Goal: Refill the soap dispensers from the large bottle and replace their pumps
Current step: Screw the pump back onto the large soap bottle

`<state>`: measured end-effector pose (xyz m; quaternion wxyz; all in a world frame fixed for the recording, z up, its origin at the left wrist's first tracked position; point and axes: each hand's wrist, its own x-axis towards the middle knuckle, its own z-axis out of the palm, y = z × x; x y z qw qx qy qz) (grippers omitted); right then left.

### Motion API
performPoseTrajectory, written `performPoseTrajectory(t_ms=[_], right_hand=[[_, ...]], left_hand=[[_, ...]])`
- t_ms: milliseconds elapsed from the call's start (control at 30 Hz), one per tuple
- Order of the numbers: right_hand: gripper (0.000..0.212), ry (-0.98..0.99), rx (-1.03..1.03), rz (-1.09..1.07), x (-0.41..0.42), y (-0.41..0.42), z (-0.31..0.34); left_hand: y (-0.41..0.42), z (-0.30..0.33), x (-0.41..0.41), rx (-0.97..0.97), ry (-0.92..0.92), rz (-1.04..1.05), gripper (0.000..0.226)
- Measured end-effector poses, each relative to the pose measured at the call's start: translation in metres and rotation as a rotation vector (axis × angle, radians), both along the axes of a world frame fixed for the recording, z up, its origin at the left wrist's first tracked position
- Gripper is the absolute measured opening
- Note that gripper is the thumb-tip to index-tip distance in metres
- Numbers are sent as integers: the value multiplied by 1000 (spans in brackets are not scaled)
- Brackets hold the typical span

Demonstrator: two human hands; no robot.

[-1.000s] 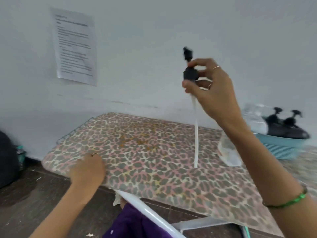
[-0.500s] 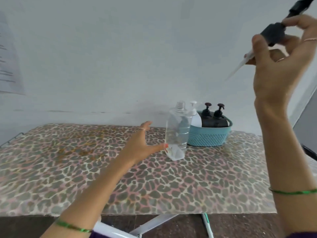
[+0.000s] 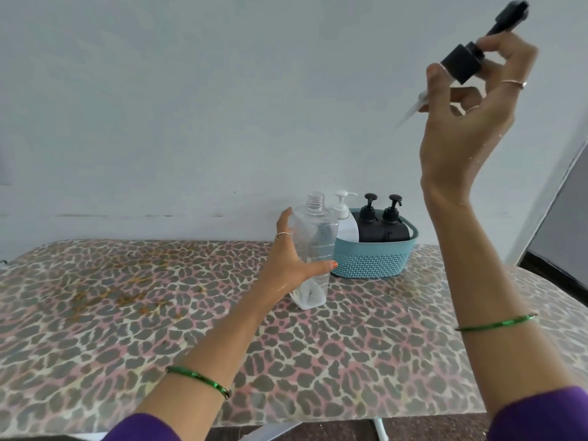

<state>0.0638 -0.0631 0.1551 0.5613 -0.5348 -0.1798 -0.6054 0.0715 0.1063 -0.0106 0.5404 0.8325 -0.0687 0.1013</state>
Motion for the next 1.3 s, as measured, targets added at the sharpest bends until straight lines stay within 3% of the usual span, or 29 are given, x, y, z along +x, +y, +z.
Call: performPoseTrajectory(t_ms=[500,733,1000,1300], right_hand=[[28,117,-224,34,22,26,-19],[28,353,-490,304,9,67,-47],[31,447,-549,584,-21,108,-69],[20,495,-552,639,-43,130,-91]], left_hand=[[2,-5,0,9,-120,14,110],[35,16,-38,-24,-207,71,104],[82,8,-84,-15,-205,167,104],[96,-14,-96,-45,-233,200,106]])
